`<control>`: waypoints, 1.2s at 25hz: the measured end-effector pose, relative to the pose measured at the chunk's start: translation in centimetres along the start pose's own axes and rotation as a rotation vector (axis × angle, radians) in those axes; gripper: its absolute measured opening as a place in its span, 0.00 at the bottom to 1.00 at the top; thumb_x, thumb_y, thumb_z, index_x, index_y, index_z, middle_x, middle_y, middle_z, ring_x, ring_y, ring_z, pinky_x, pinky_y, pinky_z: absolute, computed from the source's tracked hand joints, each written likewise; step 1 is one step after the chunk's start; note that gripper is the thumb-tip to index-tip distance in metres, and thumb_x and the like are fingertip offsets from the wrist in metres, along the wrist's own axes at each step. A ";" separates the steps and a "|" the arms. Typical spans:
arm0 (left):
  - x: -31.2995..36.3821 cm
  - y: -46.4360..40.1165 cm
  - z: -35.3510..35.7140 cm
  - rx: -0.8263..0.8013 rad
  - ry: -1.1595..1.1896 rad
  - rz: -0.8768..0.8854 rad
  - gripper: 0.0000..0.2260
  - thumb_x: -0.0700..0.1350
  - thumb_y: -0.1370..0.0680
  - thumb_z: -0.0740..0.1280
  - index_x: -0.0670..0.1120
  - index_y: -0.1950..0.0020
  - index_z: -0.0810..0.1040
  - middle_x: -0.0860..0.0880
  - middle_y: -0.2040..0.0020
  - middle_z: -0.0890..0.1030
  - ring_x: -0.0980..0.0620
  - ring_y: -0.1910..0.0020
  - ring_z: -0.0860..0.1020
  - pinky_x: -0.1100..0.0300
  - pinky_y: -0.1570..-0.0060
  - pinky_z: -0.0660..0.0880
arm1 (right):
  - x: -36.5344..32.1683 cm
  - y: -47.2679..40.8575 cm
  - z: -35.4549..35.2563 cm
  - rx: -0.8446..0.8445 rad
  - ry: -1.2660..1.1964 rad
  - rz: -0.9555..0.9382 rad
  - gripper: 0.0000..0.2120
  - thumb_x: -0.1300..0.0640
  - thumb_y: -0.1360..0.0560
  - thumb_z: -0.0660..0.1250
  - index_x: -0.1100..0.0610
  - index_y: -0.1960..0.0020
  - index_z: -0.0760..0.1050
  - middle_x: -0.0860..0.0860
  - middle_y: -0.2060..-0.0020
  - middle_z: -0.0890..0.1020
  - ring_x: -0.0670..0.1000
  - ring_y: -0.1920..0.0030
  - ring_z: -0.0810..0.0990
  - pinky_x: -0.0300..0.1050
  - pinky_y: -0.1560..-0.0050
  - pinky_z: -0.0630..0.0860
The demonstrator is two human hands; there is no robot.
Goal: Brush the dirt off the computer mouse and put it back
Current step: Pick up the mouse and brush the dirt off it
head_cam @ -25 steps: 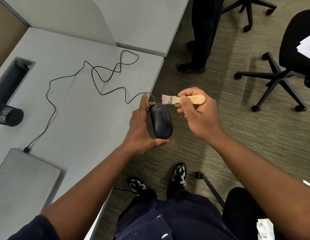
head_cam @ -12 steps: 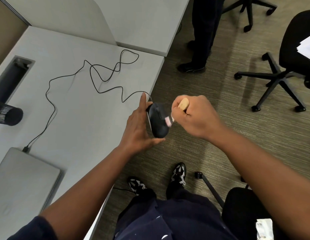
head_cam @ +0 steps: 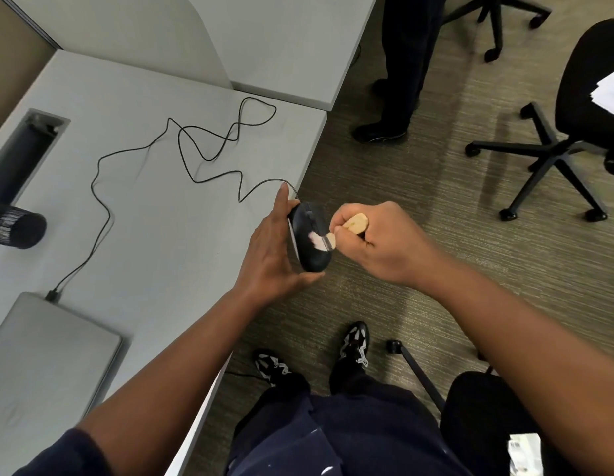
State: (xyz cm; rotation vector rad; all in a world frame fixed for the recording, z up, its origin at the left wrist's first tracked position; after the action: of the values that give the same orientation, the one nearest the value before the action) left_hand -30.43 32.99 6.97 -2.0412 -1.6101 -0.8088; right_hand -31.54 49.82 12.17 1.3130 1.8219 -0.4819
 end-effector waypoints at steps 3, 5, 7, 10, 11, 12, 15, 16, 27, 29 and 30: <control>-0.4 0.1 0.1 -0.009 -0.008 -0.005 0.70 0.51 0.38 0.89 0.58 0.15 0.38 0.48 0.21 0.70 0.46 0.25 0.72 0.52 0.30 0.72 | 0.5 0.1 -1.1 0.039 0.046 0.005 0.09 0.49 0.21 0.64 0.48 0.57 0.79 0.47 0.72 0.80 0.45 0.74 0.74 0.47 0.72 0.71; -0.2 0.0 0.3 -0.012 -0.037 0.024 0.69 0.51 0.38 0.89 0.63 0.16 0.39 0.48 0.21 0.70 0.45 0.26 0.73 0.49 0.30 0.73 | -0.1 0.2 -2.4 0.184 -0.070 -0.040 0.08 0.52 0.18 0.64 0.49 0.54 0.80 0.46 0.72 0.79 0.44 0.74 0.74 0.41 0.73 0.69; 0.2 -0.2 0.8 -0.021 -0.096 0.071 0.68 0.51 0.39 0.89 0.62 0.16 0.40 0.47 0.21 0.71 0.44 0.27 0.74 0.46 0.32 0.75 | -1.0 -0.1 -2.7 0.277 -0.136 -0.061 0.08 0.52 0.17 0.64 0.51 0.50 0.80 0.45 0.72 0.78 0.44 0.74 0.74 0.36 0.73 0.66; 0.2 -0.4 1.5 -0.029 -0.188 0.114 0.68 0.52 0.38 0.89 0.53 0.15 0.40 0.45 0.23 0.73 0.43 0.31 0.76 0.48 0.34 0.76 | -1.5 -0.8 -1.5 0.293 -0.071 -0.017 0.08 0.52 0.16 0.64 0.53 0.49 0.80 0.44 0.72 0.78 0.44 0.73 0.74 0.35 0.70 0.65; 0.1 -0.3 1.7 -0.025 -0.203 0.122 0.68 0.53 0.38 0.88 0.51 0.14 0.41 0.45 0.23 0.73 0.44 0.31 0.76 0.52 0.34 0.75 | -1.5 -1.0 -1.2 0.274 -0.039 0.000 0.08 0.52 0.16 0.63 0.52 0.49 0.80 0.45 0.71 0.78 0.44 0.72 0.75 0.37 0.70 0.67; 0.0 -0.3 1.7 -0.022 -0.203 0.124 0.68 0.53 0.38 0.88 0.50 0.14 0.41 0.45 0.23 0.73 0.45 0.32 0.76 0.55 0.35 0.73 | -1.5 -1.0 -0.8 0.241 -0.013 0.012 0.09 0.52 0.16 0.63 0.52 0.50 0.80 0.45 0.71 0.79 0.44 0.71 0.75 0.40 0.69 0.68; -0.3 -0.2 1.7 -0.018 -0.173 0.102 0.68 0.53 0.39 0.88 0.53 0.14 0.41 0.46 0.23 0.73 0.45 0.31 0.76 0.55 0.34 0.73 | -1.2 -1.0 0.1 0.111 0.027 0.041 0.09 0.52 0.18 0.63 0.49 0.55 0.78 0.47 0.71 0.79 0.45 0.71 0.75 0.44 0.69 0.68; -0.4 -0.1 1.7 -0.017 -0.171 0.097 0.68 0.53 0.38 0.88 0.53 0.15 0.42 0.46 0.23 0.73 0.44 0.30 0.76 0.53 0.34 0.74 | -1.0 -0.9 0.3 0.070 0.033 0.057 0.09 0.53 0.19 0.64 0.49 0.57 0.78 0.46 0.71 0.79 0.45 0.72 0.74 0.44 0.69 0.68; 0.5 0.1 1.7 -0.013 -0.189 0.155 0.69 0.50 0.37 0.88 0.56 0.16 0.37 0.43 0.22 0.73 0.42 0.30 0.77 0.49 0.34 0.76 | -1.1 -1.1 -0.5 0.116 -0.018 0.039 0.09 0.52 0.17 0.63 0.49 0.54 0.79 0.45 0.71 0.79 0.44 0.72 0.75 0.42 0.69 0.69; 0.3 0.1 1.7 -0.011 -0.180 0.141 0.69 0.51 0.37 0.89 0.57 0.16 0.37 0.43 0.22 0.73 0.42 0.29 0.76 0.47 0.33 0.77 | -0.7 -0.9 0.1 0.031 -0.003 0.077 0.09 0.52 0.19 0.65 0.48 0.57 0.79 0.44 0.72 0.79 0.44 0.73 0.75 0.43 0.69 0.70; 0.3 0.2 1.6 -0.006 -0.185 0.142 0.69 0.51 0.37 0.88 0.56 0.15 0.38 0.43 0.23 0.73 0.42 0.30 0.77 0.46 0.33 0.77 | -0.4 -0.8 0.4 -0.014 0.010 0.098 0.09 0.52 0.20 0.65 0.48 0.58 0.79 0.45 0.72 0.80 0.44 0.72 0.75 0.44 0.69 0.70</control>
State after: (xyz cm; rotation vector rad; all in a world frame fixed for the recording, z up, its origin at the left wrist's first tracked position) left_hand -29.92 34.19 5.93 -2.2618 -1.5354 -0.5899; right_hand -32.06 49.03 12.15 1.3900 1.7566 -0.4104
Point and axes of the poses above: each hand's wrist, its own y-axis away from the middle knuckle, its own z-axis out of the palm, x = y × z, the point moved 9 cm from there along -y, towards the middle knuckle
